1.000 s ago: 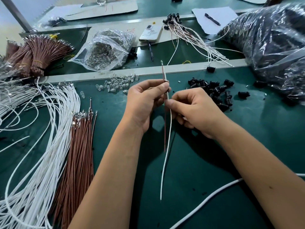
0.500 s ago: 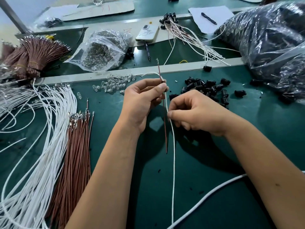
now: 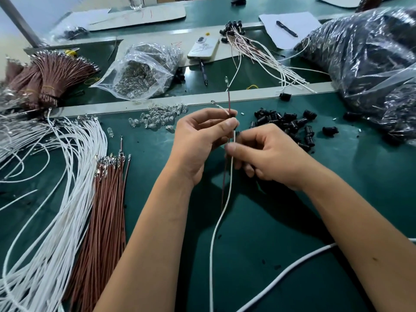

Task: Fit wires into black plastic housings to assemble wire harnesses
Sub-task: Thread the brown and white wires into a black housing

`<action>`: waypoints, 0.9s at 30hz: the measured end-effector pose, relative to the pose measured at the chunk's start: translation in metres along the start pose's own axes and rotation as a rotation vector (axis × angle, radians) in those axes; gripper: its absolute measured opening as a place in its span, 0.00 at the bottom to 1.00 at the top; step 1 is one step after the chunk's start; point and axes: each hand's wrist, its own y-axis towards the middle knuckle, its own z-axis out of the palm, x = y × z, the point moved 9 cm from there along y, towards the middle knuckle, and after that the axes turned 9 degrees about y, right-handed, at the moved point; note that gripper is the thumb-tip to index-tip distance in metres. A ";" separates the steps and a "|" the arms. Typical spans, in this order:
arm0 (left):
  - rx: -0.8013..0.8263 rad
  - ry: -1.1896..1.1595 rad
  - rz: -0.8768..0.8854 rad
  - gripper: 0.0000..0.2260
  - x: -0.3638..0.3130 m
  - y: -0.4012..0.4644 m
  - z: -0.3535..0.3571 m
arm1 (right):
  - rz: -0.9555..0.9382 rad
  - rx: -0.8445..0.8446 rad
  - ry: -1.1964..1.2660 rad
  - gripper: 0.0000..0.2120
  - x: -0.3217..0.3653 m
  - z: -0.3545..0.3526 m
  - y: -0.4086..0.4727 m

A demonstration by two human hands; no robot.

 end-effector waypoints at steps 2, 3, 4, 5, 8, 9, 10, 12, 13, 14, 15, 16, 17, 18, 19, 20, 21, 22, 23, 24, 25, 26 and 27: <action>0.020 0.006 0.004 0.06 -0.001 -0.001 0.003 | -0.023 -0.083 0.058 0.16 0.000 -0.005 0.002; 0.012 0.009 0.014 0.07 -0.002 -0.001 0.003 | -0.024 -0.074 0.049 0.16 0.000 -0.004 0.002; -0.005 0.013 0.024 0.07 -0.003 -0.001 0.001 | -0.022 -0.043 0.019 0.16 0.001 -0.002 0.003; -0.024 0.015 0.032 0.07 -0.004 -0.002 -0.001 | -0.020 -0.004 -0.029 0.16 0.001 0.001 0.003; -0.058 0.002 0.037 0.07 -0.005 -0.002 -0.005 | -0.006 0.078 -0.156 0.16 0.001 0.008 0.002; -0.058 -0.001 0.038 0.07 -0.005 -0.002 -0.005 | -0.002 0.087 -0.152 0.15 0.001 0.009 0.002; -0.051 -0.001 0.040 0.07 -0.005 -0.003 -0.004 | -0.003 0.075 -0.128 0.16 0.001 0.008 0.002; -0.021 0.008 0.046 0.07 -0.006 -0.002 -0.001 | -0.019 -0.015 -0.031 0.16 0.001 0.001 0.003; -0.003 0.013 0.046 0.07 -0.006 -0.002 0.001 | -0.030 -0.074 0.031 0.16 0.000 -0.004 0.004; 0.013 0.010 0.044 0.07 -0.006 -0.002 0.003 | -0.042 -0.123 0.083 0.15 0.000 -0.008 0.004; 0.023 0.003 0.038 0.07 -0.006 -0.002 0.004 | -0.053 -0.153 0.113 0.13 0.000 -0.011 0.004; 0.027 -0.004 0.031 0.06 -0.005 -0.003 0.004 | -0.062 -0.167 0.119 0.13 0.000 -0.012 0.005; 0.024 -0.006 0.026 0.05 -0.005 -0.003 0.004 | -0.068 -0.170 0.114 0.12 0.000 -0.013 0.005; 0.017 -0.001 0.023 0.04 -0.005 -0.003 0.003 | -0.070 -0.169 0.105 0.12 0.000 -0.012 0.005; 0.004 0.005 0.025 0.04 -0.006 -0.003 0.002 | -0.069 -0.168 0.100 0.12 0.000 -0.012 0.005; -0.009 0.010 0.029 0.03 -0.006 -0.003 0.000 | -0.070 -0.169 0.104 0.12 0.000 -0.012 0.005; -0.021 0.012 0.033 0.03 -0.007 -0.003 -0.002 | -0.074 -0.172 0.117 0.11 0.000 -0.012 0.005; -0.027 0.012 0.038 0.03 -0.008 -0.002 -0.003 | -0.082 -0.178 0.139 0.11 0.001 -0.012 0.005; -0.027 0.014 0.040 0.03 -0.008 -0.002 -0.003 | -0.091 -0.187 0.163 0.10 0.002 -0.013 0.004; -0.023 0.021 0.042 0.04 -0.008 -0.003 -0.003 | -0.102 -0.197 0.184 0.10 0.003 -0.014 0.004; -0.017 0.034 0.044 0.04 -0.008 -0.003 -0.002 | -0.111 -0.208 0.204 0.10 0.004 -0.015 0.003; -0.013 0.049 0.044 0.05 -0.008 -0.003 0.000 | -0.120 -0.216 0.221 0.10 0.005 -0.016 0.003; -0.010 0.057 0.043 0.05 -0.007 -0.003 0.000 | -0.128 -0.221 0.235 0.10 0.006 -0.017 0.002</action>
